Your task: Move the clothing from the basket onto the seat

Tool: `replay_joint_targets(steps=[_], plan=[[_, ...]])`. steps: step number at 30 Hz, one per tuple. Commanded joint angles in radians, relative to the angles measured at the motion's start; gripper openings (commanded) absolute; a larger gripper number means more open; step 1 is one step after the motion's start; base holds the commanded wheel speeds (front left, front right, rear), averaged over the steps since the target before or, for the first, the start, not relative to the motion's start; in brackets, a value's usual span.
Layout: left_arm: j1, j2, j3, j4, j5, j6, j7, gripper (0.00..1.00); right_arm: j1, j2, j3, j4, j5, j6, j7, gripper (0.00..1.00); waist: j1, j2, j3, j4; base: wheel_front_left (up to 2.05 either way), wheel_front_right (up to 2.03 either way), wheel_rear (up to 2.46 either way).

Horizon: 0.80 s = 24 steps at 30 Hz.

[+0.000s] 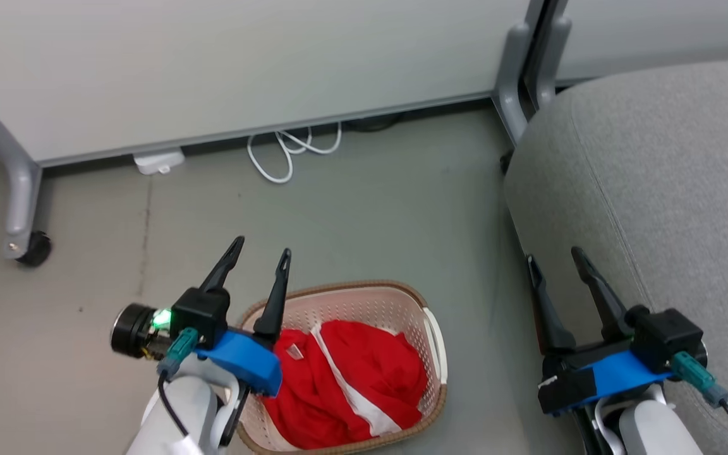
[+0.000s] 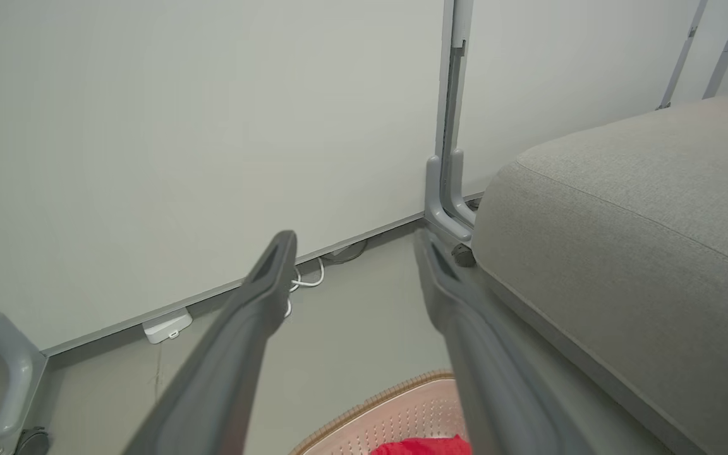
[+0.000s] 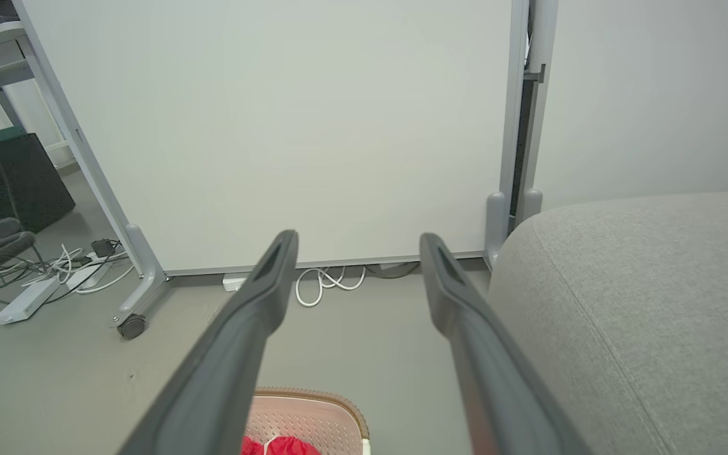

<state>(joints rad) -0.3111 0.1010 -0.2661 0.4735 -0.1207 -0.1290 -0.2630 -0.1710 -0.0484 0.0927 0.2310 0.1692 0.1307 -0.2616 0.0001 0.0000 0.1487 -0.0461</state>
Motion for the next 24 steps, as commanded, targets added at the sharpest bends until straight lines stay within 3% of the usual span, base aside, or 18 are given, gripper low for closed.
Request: replay_joint_targets(steps=[1, 16, 24], plan=[[-0.043, 0.013, -0.023, 0.02, -0.01, -0.002, -0.003, 1.0, -0.027, -0.003, -0.001, -0.009, -0.001, 0.0, -0.005, 1.0, -0.0001, 0.0, 0.059, -0.044, 0.0, 0.0, 0.0], [-0.324, 0.081, -0.321, 0.348, -0.131, -0.002, -0.001, 1.0, -0.15, -0.003, 0.028, -0.059, 0.035, 0.0, -0.005, 1.0, -0.0001, 0.0, 0.307, -0.171, 0.0, 0.0, 0.0], [-0.448, 0.084, -0.451, 0.537, -0.246, -0.002, 0.085, 1.0, -0.204, -0.002, 0.045, -0.092, 0.059, 0.0, -0.005, 1.0, -0.0001, 0.0, 0.43, -0.214, 0.0, 0.0, 0.0]])
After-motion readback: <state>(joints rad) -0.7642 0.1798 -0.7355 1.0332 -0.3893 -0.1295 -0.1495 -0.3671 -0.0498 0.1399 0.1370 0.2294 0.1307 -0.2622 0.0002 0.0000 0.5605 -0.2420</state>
